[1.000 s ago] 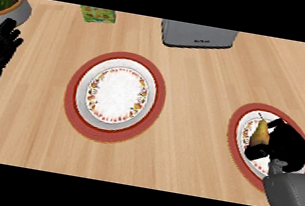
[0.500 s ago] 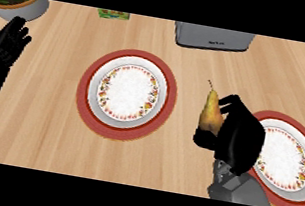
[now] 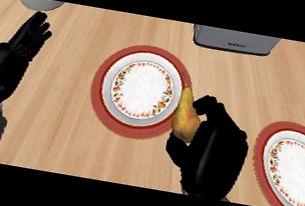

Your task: Pick the pear from the plate and place it in the plate

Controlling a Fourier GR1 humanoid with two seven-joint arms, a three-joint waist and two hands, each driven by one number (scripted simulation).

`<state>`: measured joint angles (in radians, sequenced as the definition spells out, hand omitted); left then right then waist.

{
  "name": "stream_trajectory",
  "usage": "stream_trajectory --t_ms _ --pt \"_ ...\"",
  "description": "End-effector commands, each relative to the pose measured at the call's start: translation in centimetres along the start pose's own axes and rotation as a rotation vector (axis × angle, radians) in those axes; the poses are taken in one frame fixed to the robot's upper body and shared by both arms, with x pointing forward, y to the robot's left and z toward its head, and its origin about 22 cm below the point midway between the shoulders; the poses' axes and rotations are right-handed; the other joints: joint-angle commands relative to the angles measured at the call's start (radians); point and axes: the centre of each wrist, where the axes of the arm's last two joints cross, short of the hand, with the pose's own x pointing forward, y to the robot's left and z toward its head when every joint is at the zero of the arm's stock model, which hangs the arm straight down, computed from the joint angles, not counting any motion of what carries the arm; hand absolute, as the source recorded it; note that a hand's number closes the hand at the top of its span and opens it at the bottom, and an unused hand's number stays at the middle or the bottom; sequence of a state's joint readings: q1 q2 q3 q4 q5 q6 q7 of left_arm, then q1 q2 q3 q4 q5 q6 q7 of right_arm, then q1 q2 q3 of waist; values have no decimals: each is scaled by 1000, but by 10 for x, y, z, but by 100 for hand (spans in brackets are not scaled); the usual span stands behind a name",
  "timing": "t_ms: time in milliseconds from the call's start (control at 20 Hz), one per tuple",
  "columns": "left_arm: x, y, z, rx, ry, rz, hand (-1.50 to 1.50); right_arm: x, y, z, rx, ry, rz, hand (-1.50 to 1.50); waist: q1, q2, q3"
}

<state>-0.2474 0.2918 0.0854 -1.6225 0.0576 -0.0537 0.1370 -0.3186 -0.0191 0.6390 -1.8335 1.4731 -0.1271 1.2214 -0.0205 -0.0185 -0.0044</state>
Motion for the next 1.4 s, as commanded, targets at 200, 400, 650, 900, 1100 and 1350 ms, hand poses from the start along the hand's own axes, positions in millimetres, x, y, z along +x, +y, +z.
stream_trajectory --t_ms 200,400,650,900,1100,1350 --pt "2 -9 -13 -36 -29 12 0 24 7 -20 -9 242 -70 150 53 26 3" --pt "4 -14 -12 -52 -44 5 0 34 19 -42 5 269 -41 150 74 27 3" --pt "16 -25 -25 -98 -56 11 0 49 31 -80 14 328 2 150 89 34 3" --pt "24 -12 -24 -91 -67 6 0 35 71 -98 39 379 54 150 104 36 5" --pt "18 -18 -23 -81 -80 8 0 19 80 -107 67 466 -51 150 107 36 6" --pt "10 -25 -24 -117 -58 37 0 26 84 -128 92 484 -137 -150 133 46 6"
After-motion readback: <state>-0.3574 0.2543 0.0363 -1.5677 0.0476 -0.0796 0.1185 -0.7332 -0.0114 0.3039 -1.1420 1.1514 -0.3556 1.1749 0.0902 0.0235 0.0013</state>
